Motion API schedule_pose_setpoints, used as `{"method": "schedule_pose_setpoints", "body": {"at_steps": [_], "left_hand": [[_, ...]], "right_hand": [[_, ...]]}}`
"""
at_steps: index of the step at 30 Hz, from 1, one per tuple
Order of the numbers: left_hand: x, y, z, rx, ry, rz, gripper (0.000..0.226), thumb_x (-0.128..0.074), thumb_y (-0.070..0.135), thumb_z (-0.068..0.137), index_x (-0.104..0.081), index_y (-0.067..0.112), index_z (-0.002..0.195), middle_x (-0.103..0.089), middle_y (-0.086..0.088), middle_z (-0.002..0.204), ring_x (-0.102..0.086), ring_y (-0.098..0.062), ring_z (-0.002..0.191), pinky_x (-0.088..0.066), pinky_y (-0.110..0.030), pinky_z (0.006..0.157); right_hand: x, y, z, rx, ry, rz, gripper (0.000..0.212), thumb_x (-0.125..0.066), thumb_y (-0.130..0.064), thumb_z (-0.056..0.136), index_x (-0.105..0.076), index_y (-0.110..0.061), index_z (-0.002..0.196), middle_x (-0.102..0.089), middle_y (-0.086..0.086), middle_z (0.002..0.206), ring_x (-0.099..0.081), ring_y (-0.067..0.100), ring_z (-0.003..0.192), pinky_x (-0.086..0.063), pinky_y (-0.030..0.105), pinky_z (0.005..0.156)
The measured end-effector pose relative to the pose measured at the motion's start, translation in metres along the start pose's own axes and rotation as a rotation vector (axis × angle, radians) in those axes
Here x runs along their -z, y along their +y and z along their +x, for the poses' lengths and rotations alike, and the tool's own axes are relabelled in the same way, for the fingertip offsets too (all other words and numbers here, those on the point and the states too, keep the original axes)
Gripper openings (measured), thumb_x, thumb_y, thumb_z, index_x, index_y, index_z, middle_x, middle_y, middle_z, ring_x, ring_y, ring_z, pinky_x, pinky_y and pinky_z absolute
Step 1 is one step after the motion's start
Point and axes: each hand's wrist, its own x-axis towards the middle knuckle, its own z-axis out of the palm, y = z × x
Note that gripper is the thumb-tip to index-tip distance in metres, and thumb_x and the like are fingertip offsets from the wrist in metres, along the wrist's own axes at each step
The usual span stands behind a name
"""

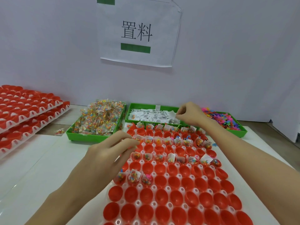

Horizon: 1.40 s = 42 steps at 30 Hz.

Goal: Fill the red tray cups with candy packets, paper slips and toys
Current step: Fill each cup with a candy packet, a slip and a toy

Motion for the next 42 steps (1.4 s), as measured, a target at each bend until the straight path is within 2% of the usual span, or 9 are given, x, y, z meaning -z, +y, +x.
{"method": "schedule_pose_setpoints", "body": {"at_steps": [2,5,8,11,17,22,30,33,42], "left_hand": [[-0.003,0.001,0.002,0.048,0.026,-0.085,0.01,-0.072,0.012,0.096,-0.077,0.016,0.104,-0.068,0.009,0.1,-0.068,-0.006,0.079,-0.058,-0.026,0.073],[-0.004,0.008,0.002,0.272,-0.009,-0.316,0.03,-0.078,0.002,0.086,-0.078,0.026,0.104,-0.075,0.009,0.09,-0.074,-0.007,0.079,-0.058,-0.016,0.077],[-0.001,0.012,0.005,0.555,-0.074,-0.653,0.03,-0.078,0.005,0.085,-0.077,0.033,0.095,-0.078,-0.004,0.087,-0.078,-0.019,0.076,-0.062,-0.025,0.073],[0.0,0.014,0.007,0.658,-0.078,-0.815,0.014,-0.083,0.013,0.077,-0.077,0.016,0.088,-0.077,-0.013,0.08,-0.077,-0.031,0.072,-0.064,-0.033,0.068],[0.004,0.024,0.008,0.702,-0.188,-0.873,0.017,-0.089,0.023,0.074,-0.079,0.015,0.086,-0.078,-0.012,0.082,-0.076,-0.025,0.077,-0.058,-0.021,0.072],[0.002,0.03,0.006,0.698,-0.224,-0.888,0.015,-0.088,0.019,0.075,-0.08,0.012,0.087,-0.078,-0.009,0.088,-0.075,-0.02,0.082,-0.057,-0.02,0.073],[0.002,0.033,0.006,0.682,-0.285,-0.928,0.031,-0.087,0.013,0.078,-0.079,0.021,0.107,-0.075,-0.013,0.091,-0.071,-0.02,0.078,-0.058,-0.022,0.074],[0.002,0.035,0.006,0.67,-0.323,-0.874,0.018,-0.086,0.023,0.08,-0.082,0.021,0.098,-0.078,-0.01,0.09,-0.074,-0.026,0.084,-0.059,-0.024,0.076],[-0.001,0.04,0.005,0.708,-0.139,-0.922,0.023,-0.088,0.024,0.076,-0.081,0.018,0.097,-0.078,-0.01,0.087,-0.075,-0.022,0.074,-0.057,-0.02,0.07]], "right_hand": [[0.007,0.002,-0.008,-0.03,0.04,0.061,0.008,-0.071,-0.011,0.09,-0.074,-0.017,0.085,-0.07,-0.004,0.087,-0.062,0.006,0.077,-0.042,0.014,0.059],[0.014,0.0,-0.031,-0.072,0.087,0.293,0.003,-0.076,-0.017,0.09,-0.076,-0.018,0.087,-0.073,-0.004,0.09,-0.066,0.01,0.082,-0.046,0.017,0.062],[0.02,-0.014,-0.069,-0.046,0.069,0.465,0.001,-0.076,-0.023,0.09,-0.075,-0.022,0.091,-0.074,-0.006,0.093,-0.068,0.006,0.088,-0.048,0.017,0.071],[0.02,-0.031,-0.116,-0.006,0.057,0.497,0.005,-0.078,-0.025,0.088,-0.077,-0.023,0.092,-0.076,-0.009,0.086,-0.07,0.002,0.081,-0.05,0.01,0.066],[-0.001,-0.069,-0.197,0.083,-0.025,0.552,0.005,-0.078,-0.017,0.086,-0.076,-0.019,0.082,-0.075,-0.001,0.078,-0.071,0.015,0.076,-0.059,0.027,0.074],[-0.009,-0.082,-0.216,0.186,-0.093,0.509,0.007,-0.075,-0.022,0.087,-0.072,-0.024,0.081,-0.07,-0.005,0.076,-0.061,0.001,0.066,-0.046,0.014,0.063],[-0.01,-0.078,-0.222,0.243,-0.212,0.49,0.006,-0.072,-0.025,0.092,-0.07,-0.028,0.088,-0.071,-0.005,0.083,-0.061,0.001,0.07,-0.046,0.015,0.063],[-0.011,-0.077,-0.223,0.246,-0.223,0.484,0.005,-0.071,-0.026,0.093,-0.07,-0.03,0.091,-0.072,-0.007,0.085,-0.064,0.003,0.074,-0.049,0.017,0.064],[-0.014,-0.081,-0.224,0.159,-0.176,0.668,0.004,-0.073,-0.025,0.093,-0.077,-0.026,0.092,-0.076,-0.004,0.088,-0.072,0.014,0.085,-0.059,0.036,0.083]]}}
